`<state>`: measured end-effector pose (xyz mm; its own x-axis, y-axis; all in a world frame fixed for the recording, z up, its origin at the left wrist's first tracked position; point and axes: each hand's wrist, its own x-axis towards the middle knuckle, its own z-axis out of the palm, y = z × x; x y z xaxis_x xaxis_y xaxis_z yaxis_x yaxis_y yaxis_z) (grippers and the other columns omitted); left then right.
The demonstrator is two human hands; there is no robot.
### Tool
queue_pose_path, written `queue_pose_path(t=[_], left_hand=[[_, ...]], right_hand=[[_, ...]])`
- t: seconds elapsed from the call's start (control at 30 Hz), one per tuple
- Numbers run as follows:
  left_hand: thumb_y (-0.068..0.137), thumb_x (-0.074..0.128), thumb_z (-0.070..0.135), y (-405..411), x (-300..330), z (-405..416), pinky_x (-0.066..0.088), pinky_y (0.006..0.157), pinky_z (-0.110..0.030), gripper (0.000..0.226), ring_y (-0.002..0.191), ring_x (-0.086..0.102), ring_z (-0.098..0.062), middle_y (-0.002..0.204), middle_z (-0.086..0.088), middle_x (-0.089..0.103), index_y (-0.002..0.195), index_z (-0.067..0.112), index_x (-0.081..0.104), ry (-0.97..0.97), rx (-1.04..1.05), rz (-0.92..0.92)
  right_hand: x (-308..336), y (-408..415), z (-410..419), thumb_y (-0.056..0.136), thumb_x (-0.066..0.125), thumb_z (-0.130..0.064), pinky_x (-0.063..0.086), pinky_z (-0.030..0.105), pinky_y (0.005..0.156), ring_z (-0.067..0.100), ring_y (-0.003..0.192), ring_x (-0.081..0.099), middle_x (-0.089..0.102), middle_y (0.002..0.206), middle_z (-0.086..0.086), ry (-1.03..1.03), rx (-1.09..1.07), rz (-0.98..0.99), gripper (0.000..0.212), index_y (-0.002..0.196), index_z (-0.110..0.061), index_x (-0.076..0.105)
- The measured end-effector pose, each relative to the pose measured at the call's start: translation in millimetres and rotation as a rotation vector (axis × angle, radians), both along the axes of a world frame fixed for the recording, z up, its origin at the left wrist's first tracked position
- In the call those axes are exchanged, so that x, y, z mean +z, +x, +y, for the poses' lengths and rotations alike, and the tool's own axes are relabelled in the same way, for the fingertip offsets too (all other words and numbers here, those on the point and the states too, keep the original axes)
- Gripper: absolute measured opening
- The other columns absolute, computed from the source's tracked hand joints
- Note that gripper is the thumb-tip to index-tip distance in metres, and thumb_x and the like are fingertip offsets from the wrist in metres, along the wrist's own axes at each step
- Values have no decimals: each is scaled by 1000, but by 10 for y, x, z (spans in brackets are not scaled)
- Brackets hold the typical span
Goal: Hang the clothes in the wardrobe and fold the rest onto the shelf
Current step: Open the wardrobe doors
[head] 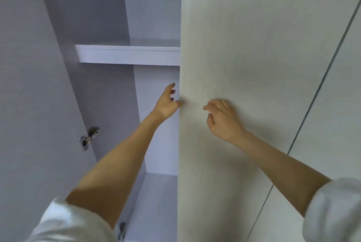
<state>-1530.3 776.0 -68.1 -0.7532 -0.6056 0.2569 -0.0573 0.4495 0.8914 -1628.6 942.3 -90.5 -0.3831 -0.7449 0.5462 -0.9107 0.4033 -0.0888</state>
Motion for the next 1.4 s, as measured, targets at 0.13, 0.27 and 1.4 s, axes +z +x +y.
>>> queue_pose_path(t=[0.13,0.27,1.4], left_hand=[[87,51,4,-220,-17,156,41,70,-15,66,107,49,-13,126,5,46,144,25,25,225,-85,79],[85,51,6,-142,43,261,41,71,-21,40,95,53,-9,113,4,55,122,18,45,308,-40,82],[90,49,19,-120,-165,3911,26,112,-47,90,145,-14,-27,150,9,-35,140,49,-19,-973,-916,-59]], right_hand=[[-155,-134,178,90,45,-12,32,34,100,24,127,38,46,135,6,19,-21,-33,39,128,-12,54],[-266,-39,321,91,44,-11,33,34,100,22,130,35,40,139,5,-5,-14,-96,41,132,-12,49],[-78,1220,3548,88,44,0,30,12,91,23,124,45,37,141,11,-807,-751,-213,60,145,-7,27]])
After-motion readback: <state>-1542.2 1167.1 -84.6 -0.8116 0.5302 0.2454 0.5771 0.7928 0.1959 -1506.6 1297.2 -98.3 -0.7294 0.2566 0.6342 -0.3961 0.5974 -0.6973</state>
